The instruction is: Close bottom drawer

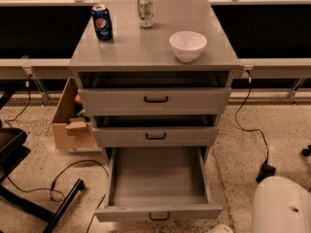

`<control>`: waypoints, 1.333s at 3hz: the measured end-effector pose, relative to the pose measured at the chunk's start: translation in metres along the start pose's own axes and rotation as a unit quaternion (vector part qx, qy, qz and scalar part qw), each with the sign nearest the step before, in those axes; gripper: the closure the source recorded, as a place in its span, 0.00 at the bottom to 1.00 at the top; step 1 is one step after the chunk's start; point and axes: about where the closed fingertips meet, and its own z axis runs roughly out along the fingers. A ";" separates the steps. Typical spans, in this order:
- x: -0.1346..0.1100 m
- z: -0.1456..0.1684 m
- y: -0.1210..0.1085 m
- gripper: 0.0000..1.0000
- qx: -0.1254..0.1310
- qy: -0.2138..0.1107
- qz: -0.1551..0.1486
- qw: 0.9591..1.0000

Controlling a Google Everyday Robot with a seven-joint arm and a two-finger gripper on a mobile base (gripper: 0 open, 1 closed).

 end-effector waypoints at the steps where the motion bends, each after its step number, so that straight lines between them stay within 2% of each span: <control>1: -0.013 0.007 -0.035 1.00 0.049 -0.045 -0.020 0.998; 2: -0.022 0.000 -0.075 1.00 0.099 -0.071 -0.049 0.991; 4: -0.045 -0.023 -0.140 1.00 0.167 -0.099 -0.103 0.975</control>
Offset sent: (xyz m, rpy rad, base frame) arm 0.1325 -0.0168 0.0035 0.0803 -0.4269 0.0061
